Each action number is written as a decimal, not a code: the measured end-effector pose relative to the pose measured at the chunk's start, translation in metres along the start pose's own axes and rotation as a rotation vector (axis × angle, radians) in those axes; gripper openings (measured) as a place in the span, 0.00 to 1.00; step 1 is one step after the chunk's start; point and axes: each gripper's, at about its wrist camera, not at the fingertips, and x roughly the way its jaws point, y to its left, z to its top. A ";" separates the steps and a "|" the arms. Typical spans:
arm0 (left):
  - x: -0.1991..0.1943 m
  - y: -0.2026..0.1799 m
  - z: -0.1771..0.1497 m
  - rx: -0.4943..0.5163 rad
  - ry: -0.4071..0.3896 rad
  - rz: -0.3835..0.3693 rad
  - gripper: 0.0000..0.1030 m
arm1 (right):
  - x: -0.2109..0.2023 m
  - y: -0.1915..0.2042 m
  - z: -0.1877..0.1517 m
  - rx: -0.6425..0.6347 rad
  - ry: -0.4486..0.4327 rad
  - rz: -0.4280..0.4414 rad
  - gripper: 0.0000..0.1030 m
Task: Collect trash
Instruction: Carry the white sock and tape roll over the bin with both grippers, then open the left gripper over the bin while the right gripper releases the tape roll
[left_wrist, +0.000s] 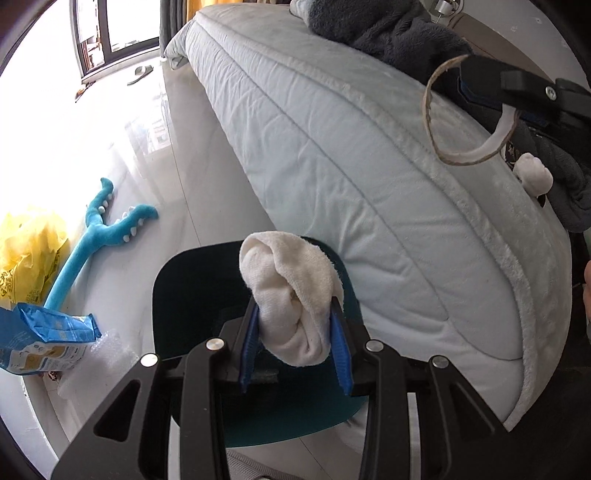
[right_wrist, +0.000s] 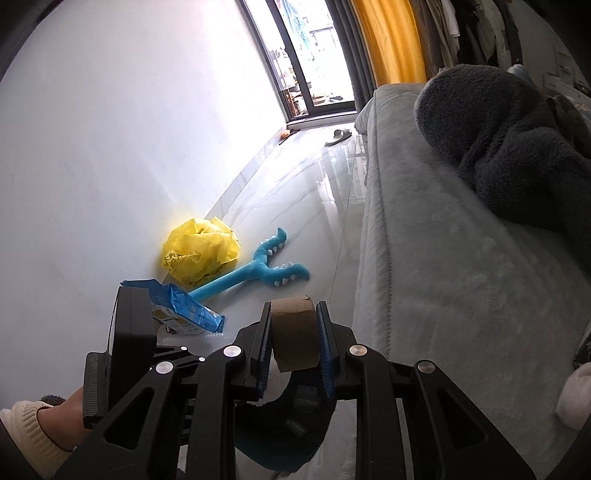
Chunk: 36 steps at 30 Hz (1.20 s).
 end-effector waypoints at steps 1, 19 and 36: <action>0.002 0.005 -0.003 -0.006 0.014 0.001 0.38 | 0.003 0.002 0.000 -0.001 0.005 0.003 0.22; 0.001 0.071 -0.036 -0.123 0.082 0.013 0.73 | 0.077 0.049 -0.018 -0.069 0.184 0.024 0.22; -0.059 0.107 -0.029 -0.189 -0.140 0.053 0.76 | 0.150 0.063 -0.051 -0.058 0.358 0.014 0.22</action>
